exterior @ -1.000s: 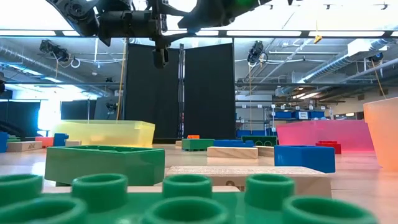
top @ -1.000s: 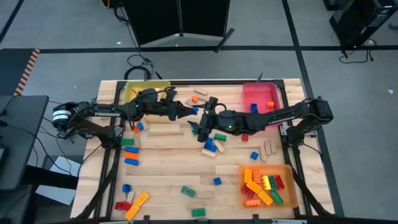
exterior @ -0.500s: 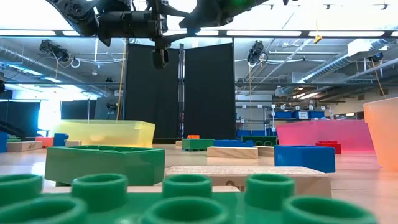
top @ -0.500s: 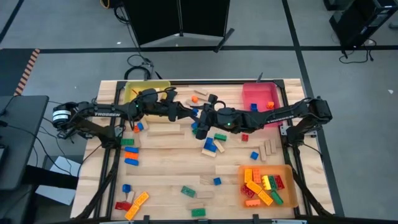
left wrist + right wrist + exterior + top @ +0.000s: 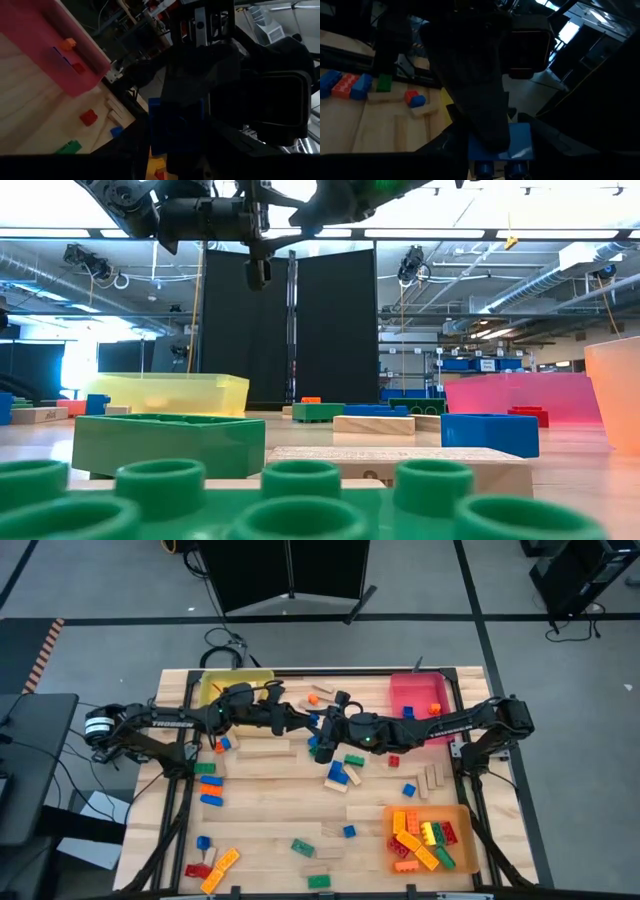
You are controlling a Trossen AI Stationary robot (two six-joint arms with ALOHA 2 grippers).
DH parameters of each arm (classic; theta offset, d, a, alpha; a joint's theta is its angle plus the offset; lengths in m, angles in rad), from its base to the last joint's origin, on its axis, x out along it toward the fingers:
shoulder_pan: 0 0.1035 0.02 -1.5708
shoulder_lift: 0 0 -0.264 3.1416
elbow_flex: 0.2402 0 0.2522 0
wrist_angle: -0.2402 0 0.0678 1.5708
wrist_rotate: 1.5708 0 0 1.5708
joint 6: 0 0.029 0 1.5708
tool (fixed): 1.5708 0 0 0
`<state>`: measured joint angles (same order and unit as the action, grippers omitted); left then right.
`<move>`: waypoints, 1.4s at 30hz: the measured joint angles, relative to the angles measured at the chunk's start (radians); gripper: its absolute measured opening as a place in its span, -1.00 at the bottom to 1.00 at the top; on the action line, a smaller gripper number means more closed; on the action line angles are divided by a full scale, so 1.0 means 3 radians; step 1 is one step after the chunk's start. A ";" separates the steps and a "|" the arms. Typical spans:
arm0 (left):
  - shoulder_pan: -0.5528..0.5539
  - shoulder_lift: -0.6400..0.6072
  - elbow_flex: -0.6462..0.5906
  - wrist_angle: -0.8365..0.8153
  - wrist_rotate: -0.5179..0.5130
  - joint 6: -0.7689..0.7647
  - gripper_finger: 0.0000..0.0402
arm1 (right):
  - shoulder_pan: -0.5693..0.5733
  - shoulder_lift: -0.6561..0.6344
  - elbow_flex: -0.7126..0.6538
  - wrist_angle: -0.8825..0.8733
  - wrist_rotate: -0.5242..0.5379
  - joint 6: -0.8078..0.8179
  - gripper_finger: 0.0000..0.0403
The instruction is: Sort blocks by size
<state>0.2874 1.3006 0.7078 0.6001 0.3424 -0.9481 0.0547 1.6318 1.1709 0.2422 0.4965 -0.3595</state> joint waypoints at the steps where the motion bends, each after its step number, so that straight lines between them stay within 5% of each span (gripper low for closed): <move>1: 0.0000 0.0000 0.0000 0.0000 -0.0005 0.0006 -0.15 | 0.0000 -0.0001 0.0000 -0.0013 -0.0001 0.0001 -0.23; 11: 0.0028 0.0001 0.0003 0.0028 -0.0036 0.0314 0.06 | -0.0018 -0.0004 -0.0001 -0.0141 0.0187 -0.0022 -0.23; 18: 0.0283 0.0000 0.0003 0.0050 0.0236 0.0190 0.06 | -0.0126 -0.0221 -0.0002 -0.0760 0.0494 0.0018 -0.23; 25: 0.0477 0.0000 0.0003 0.0032 0.0388 0.0203 0.06 | -0.0592 -0.0726 -0.0003 -0.1889 0.0525 0.1188 -0.23; 31: 0.0460 0.0000 0.0003 0.0033 0.0381 0.0978 0.06 | -0.1298 -0.1008 -0.0003 -0.2905 -0.0057 0.2197 -0.23; 42: 0.0454 0.0000 0.0003 0.0029 0.0150 0.1054 0.06 | -0.2421 -0.0557 -0.0006 -0.3828 -0.0794 0.2895 -0.24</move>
<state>0.4236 1.3006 0.7086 0.6086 0.3873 -0.6319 -0.6717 1.4646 1.1690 -0.9061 0.2584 0.5091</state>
